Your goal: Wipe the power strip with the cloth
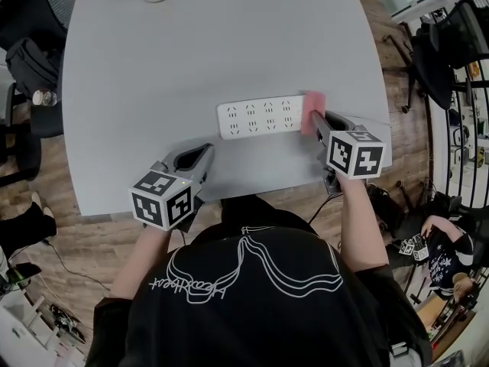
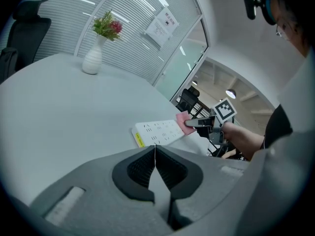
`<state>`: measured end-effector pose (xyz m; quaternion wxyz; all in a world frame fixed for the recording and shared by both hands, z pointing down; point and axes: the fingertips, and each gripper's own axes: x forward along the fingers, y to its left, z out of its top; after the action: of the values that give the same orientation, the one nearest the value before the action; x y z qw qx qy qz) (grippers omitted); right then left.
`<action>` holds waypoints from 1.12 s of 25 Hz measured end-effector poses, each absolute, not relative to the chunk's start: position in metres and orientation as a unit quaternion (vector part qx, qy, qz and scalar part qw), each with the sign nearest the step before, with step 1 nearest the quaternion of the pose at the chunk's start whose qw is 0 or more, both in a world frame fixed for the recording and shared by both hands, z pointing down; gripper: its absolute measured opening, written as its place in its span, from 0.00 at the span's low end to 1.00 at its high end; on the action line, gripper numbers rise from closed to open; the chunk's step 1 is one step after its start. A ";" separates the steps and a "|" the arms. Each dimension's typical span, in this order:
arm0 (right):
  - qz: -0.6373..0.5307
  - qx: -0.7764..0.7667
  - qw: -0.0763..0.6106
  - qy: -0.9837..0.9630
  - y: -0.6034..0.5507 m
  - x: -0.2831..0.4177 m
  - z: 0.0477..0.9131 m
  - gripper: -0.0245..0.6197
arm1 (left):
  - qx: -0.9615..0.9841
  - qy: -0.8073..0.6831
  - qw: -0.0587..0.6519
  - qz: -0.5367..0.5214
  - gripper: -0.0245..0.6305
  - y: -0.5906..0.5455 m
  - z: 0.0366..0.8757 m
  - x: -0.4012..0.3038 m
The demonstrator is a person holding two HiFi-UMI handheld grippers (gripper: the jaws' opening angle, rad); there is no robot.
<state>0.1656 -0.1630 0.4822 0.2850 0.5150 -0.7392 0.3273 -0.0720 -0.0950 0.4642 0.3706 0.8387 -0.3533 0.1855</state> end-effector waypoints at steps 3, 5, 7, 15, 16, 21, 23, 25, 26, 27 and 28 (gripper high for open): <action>0.267 0.528 0.302 -0.748 -0.169 0.164 0.462 0.11 | 0.838 -0.355 0.372 0.182 0.06 -0.097 0.463 -0.074; 0.238 0.528 0.305 -0.756 -0.174 0.157 0.449 0.11 | 0.838 -0.356 0.373 0.180 0.06 -0.098 0.463 -0.074; 0.221 0.523 0.303 -0.765 -0.178 0.147 0.439 0.11 | 0.838 -0.357 0.373 0.179 0.06 -0.098 0.462 -0.075; 0.234 0.476 0.258 -0.808 -0.182 0.089 0.419 0.11 | 0.830 -0.375 0.373 0.180 0.06 -0.096 0.463 -0.090; 0.237 0.468 0.256 -0.812 -0.182 0.081 0.419 0.11 | 0.828 -0.377 0.374 0.178 0.06 -0.095 0.462 -0.092; 0.257 0.425 0.250 -0.831 -0.177 0.041 0.426 0.11 | 0.823 -0.390 0.378 0.169 0.06 -0.096 0.460 -0.101; 0.258 0.410 0.255 -0.837 -0.176 0.023 0.431 0.11 | 0.820 -0.395 0.380 0.167 0.06 -0.095 0.460 -0.108; 0.260 0.395 0.263 -0.841 -0.173 0.006 0.439 0.11 | 0.816 -0.400 0.382 0.166 0.06 -0.093 0.462 -0.116; 0.263 0.388 0.265 -0.843 -0.171 -0.001 0.443 0.11 | 0.815 -0.402 0.384 0.166 0.06 -0.092 0.462 -0.119; 0.267 0.381 0.267 -0.844 -0.169 -0.008 0.446 0.11 | 0.813 -0.404 0.384 0.166 0.06 -0.091 0.463 -0.123; 0.271 0.374 0.269 -0.845 -0.167 -0.014 0.449 0.11 | 0.811 -0.408 0.385 0.166 0.06 -0.090 0.463 -0.126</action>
<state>-0.0138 -0.1673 0.4491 0.2685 0.3744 -0.8452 0.2708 -0.1258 -0.0896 0.4631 0.3850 0.8113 -0.4076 0.1657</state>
